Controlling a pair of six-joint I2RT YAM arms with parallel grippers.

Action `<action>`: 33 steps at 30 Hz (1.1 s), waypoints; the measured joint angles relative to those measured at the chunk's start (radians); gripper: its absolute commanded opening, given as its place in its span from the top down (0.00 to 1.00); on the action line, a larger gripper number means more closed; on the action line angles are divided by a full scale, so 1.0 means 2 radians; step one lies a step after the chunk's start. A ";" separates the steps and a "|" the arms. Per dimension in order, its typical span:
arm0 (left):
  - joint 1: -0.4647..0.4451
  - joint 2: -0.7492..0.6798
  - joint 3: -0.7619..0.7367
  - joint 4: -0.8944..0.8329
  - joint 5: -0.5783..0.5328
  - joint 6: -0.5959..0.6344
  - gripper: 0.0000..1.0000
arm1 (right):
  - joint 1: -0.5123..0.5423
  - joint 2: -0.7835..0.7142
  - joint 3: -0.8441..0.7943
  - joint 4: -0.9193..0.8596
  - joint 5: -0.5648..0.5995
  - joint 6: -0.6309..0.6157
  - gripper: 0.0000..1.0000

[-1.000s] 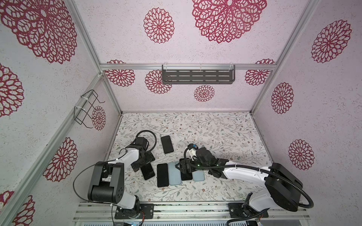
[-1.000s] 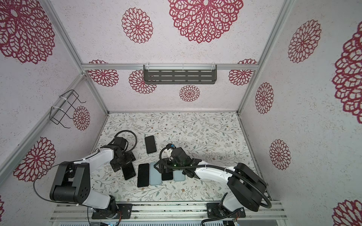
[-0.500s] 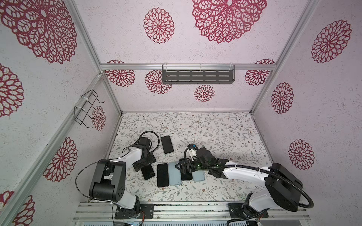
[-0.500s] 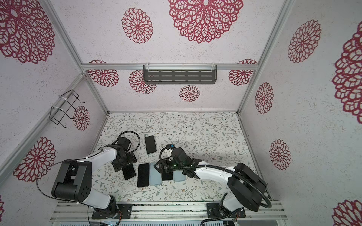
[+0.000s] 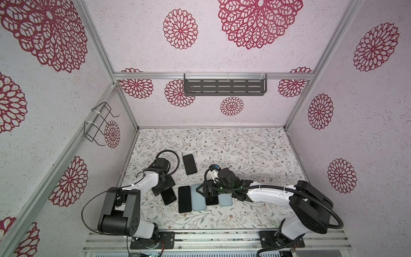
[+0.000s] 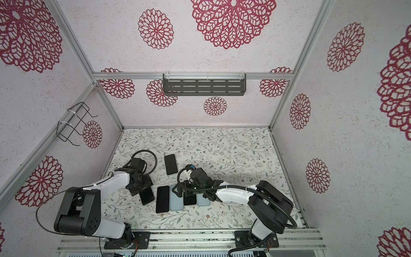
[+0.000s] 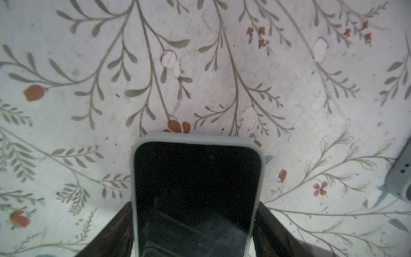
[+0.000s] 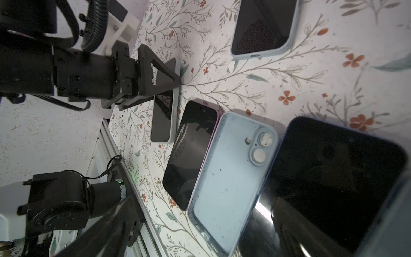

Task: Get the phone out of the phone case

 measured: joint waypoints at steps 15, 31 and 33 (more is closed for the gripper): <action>0.032 -0.084 -0.034 0.005 0.092 -0.009 0.44 | 0.041 0.108 0.106 0.017 -0.030 0.003 0.01; 0.036 -0.129 -0.043 0.021 0.163 -0.025 0.46 | 0.054 0.185 0.149 0.059 -0.052 0.033 0.21; 0.036 -0.134 -0.047 0.024 0.168 -0.028 0.46 | 0.054 0.190 0.151 0.064 -0.055 0.039 0.29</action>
